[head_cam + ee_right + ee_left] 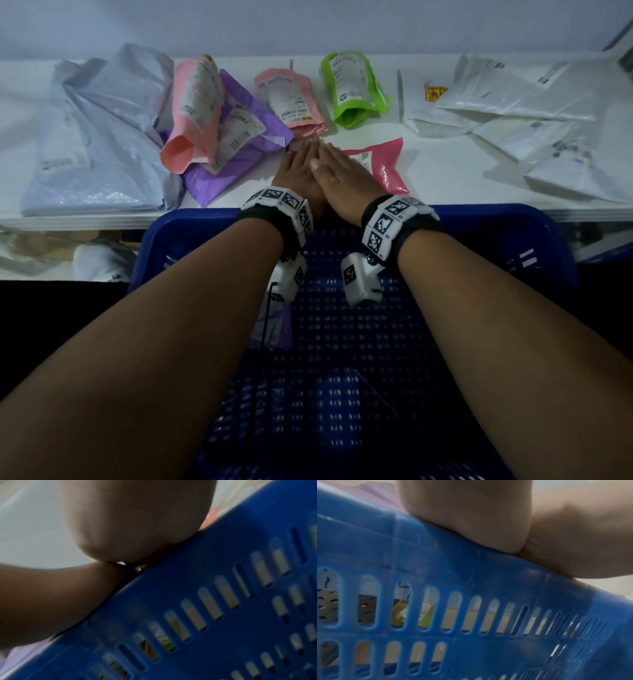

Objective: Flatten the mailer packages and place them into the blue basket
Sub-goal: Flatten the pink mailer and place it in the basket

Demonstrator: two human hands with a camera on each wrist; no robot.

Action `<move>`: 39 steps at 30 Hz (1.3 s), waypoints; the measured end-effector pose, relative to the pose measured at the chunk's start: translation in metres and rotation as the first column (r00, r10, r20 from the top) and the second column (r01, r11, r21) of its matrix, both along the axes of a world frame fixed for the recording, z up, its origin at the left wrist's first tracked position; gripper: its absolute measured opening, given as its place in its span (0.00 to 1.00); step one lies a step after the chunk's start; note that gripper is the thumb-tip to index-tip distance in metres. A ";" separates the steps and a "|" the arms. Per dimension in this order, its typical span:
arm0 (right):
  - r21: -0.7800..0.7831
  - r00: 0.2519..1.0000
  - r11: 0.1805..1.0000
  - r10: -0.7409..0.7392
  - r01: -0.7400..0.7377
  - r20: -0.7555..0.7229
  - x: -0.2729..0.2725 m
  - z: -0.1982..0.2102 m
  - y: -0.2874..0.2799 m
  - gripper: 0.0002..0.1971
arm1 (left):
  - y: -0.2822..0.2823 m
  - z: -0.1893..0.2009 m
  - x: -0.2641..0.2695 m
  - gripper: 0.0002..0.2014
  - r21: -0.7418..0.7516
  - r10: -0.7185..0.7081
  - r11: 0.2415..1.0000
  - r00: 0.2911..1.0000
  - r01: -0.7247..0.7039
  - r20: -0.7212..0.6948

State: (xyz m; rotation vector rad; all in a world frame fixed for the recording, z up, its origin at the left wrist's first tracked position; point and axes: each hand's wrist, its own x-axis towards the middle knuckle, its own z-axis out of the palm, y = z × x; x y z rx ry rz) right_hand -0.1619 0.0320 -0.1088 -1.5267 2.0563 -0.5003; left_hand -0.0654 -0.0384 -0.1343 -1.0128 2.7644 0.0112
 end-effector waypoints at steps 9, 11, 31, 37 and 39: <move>0.071 0.975 0.994 -0.066 0.083 -0.211 -0.030 -0.010 0.010 0.31 | 0.005 0.001 -0.004 0.37 0.063 0.098 0.994 0.980 -0.088 -0.175; 0.083 0.958 0.991 -0.082 0.109 -0.275 -0.047 -0.014 0.019 0.32 | 0.005 0.001 -0.004 0.38 0.064 0.099 0.994 0.978 -0.088 -0.186; 0.018 0.998 1.000 0.016 -0.015 -0.055 -0.009 -0.009 0.006 0.33 | 0.006 0.000 0.000 0.35 0.002 0.023 1.000 0.998 -0.022 -0.056; 0.086 0.970 0.991 -0.078 0.100 -0.229 -0.027 -0.016 0.011 0.33 | 0.009 0.000 -0.003 0.34 0.037 0.117 0.993 0.979 -0.112 -0.168; 0.115 0.966 0.985 -0.102 0.132 -0.239 -0.045 -0.014 0.020 0.33 | 0.010 0.001 -0.005 0.34 0.048 0.119 0.993 0.974 -0.111 -0.194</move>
